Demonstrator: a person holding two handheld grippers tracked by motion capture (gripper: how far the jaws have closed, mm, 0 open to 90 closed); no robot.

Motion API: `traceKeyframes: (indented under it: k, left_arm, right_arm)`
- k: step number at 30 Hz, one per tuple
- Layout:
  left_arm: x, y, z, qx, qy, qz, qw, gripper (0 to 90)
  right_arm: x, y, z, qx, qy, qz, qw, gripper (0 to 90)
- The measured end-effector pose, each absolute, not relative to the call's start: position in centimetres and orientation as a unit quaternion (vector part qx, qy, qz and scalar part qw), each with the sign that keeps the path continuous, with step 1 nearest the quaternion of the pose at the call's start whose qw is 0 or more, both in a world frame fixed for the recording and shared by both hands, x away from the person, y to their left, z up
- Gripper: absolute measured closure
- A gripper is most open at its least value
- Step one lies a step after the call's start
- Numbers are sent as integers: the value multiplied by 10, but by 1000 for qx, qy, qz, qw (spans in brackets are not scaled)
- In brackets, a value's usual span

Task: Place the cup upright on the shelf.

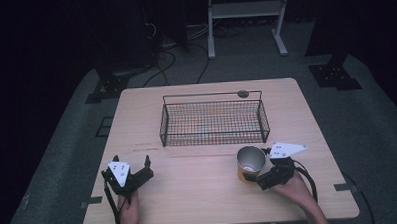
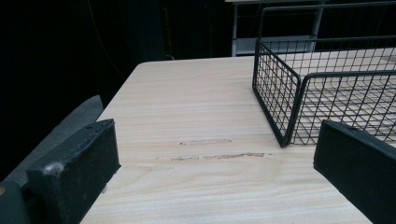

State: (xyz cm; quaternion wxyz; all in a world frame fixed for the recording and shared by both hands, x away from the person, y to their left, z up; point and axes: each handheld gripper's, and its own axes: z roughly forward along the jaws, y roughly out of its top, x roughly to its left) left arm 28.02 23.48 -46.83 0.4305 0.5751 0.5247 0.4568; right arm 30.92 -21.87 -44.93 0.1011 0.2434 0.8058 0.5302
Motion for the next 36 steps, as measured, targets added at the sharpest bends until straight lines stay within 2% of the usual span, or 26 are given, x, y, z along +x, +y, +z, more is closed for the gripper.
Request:
traceKeyframes:
  k: [2, 5, 20, 36]
  left_arm:
    - [280, 235, -468, 575, 525, 457, 430, 0]
    - [280, 235, -468, 575, 525, 456, 431, 0]
    - [280, 235, -468, 575, 525, 456, 431, 0]
    - [280, 235, -468, 575, 524, 456, 431, 0]
  right_arm:
    - [310, -218, -450, 244, 806, 530, 101, 81]
    - [310, -217, -450, 248, 806, 528, 102, 118]
    - [317, -215, -439, 244, 806, 531, 92, 127]
    - [344, -212, -401, 223, 809, 541, 60, 127]
